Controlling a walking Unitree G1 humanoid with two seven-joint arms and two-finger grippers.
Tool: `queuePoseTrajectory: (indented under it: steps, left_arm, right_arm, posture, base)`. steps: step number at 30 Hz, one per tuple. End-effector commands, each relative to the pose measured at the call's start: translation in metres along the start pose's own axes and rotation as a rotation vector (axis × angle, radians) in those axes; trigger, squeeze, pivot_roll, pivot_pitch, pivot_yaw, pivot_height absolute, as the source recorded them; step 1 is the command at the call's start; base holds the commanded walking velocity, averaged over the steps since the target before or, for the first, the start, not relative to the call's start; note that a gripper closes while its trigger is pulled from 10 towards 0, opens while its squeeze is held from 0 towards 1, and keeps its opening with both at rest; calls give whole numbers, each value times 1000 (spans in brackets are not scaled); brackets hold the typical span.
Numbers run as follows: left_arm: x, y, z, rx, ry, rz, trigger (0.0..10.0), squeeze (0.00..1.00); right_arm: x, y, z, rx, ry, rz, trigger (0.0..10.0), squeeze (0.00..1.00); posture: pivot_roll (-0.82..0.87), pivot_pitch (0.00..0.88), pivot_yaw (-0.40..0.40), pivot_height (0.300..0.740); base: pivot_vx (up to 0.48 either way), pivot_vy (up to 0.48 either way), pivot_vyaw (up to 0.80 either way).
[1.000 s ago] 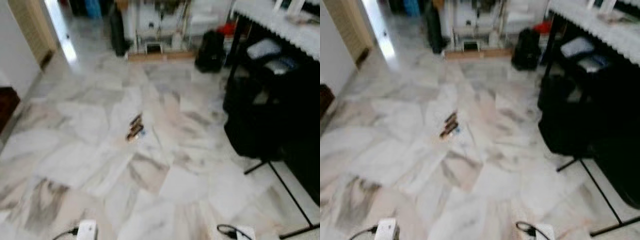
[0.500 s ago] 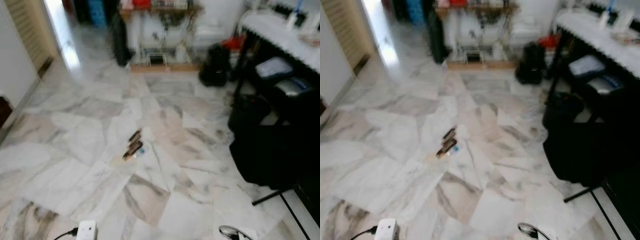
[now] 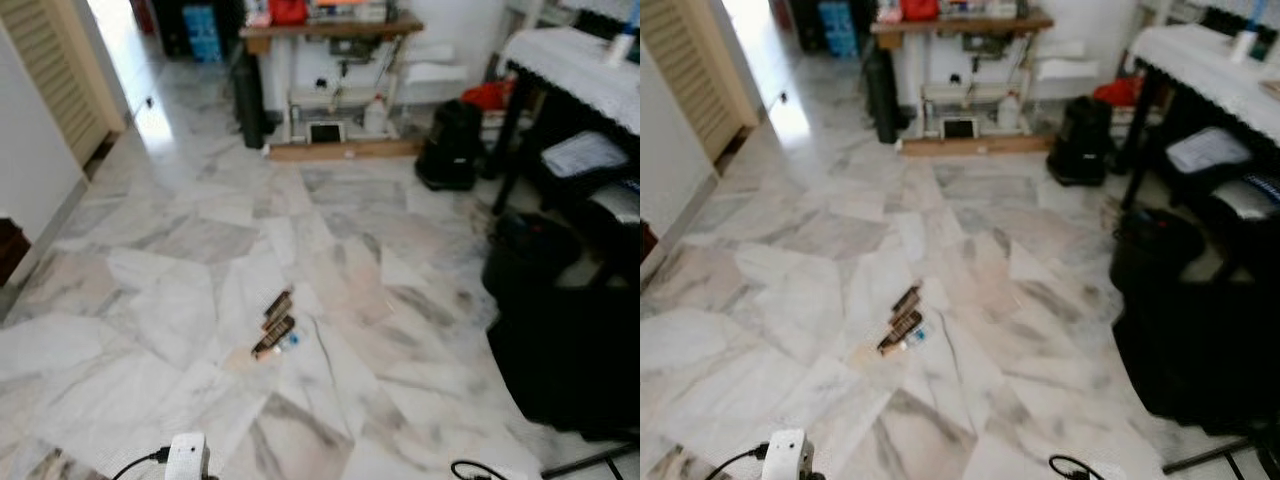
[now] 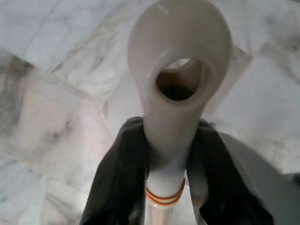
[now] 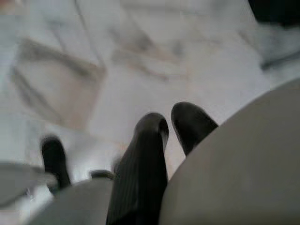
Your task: Sweep floor
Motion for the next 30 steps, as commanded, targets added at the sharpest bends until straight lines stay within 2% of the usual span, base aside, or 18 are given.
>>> queuePoseTrajectory:
  steps: [1, 14, 22, 24, 25, 26, 30]
  left_arm:
    - [12, -8, -2, -18, -38, 3, 10000, 0]
    - [12, -9, -2, -21, -45, 6, 10000, 0]
    - [19, -11, -2, -26, -84, 19, 10000, 0]
    - [23, -12, -2, -30, -97, 14, 10000, 0]
    - [26, -12, -2, -31, -107, 13, 10000, 0]
    - [34, -10, -1, -23, -135, 14, 10000, 0]
    - [48, -4, -1, -5, -184, 17, 10000, 0]
  right_arm:
    - [-23, -7, 5, -13, 66, -29, 10000, 0]
    - [-31, -25, 10, -30, 73, -38, 10000, 0]
    - [-27, -30, 10, -31, 62, 13, 10000, 0]
    - [-20, -28, 8, -25, 50, 38, 10000, 0]
    - [-15, -27, 7, -23, 39, 71, 10000, 0]
    - [-3, -24, 4, -18, 14, 150, 10000, 0]
    - [9, -17, 0, -22, -11, 241, 10000, 0]
  posture:
    - [-129, 0, -15, 740]
    - [-130, 0, -16, 740]
    - [-130, 0, -17, 740]
    - [-128, 0, -18, 740]
    - [-126, 0, -18, 740]
    - [-128, 0, -19, 740]
    - [-127, 0, -21, 740]
  base:
    - [480, 0, 0]
    - [480, 0, 0]
    - [0, 0, 0]
    - [0, 0, 0]
    - [0, 0, 0]
    - [0, 0, 0]
    - [0, 0, 0]
Point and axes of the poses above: a point about 5 cm out from each wrist's last joint towards the gripper, its own z axis pointing back from the gripper into the wrist, its own x axis along the axis of the wrist's last joint, y = z × x, the point moved 6 cm from there along -z, pointing out of the wrist towards the gripper, and after that the axes turned 9 degrees about z, right-handed, at the moved point
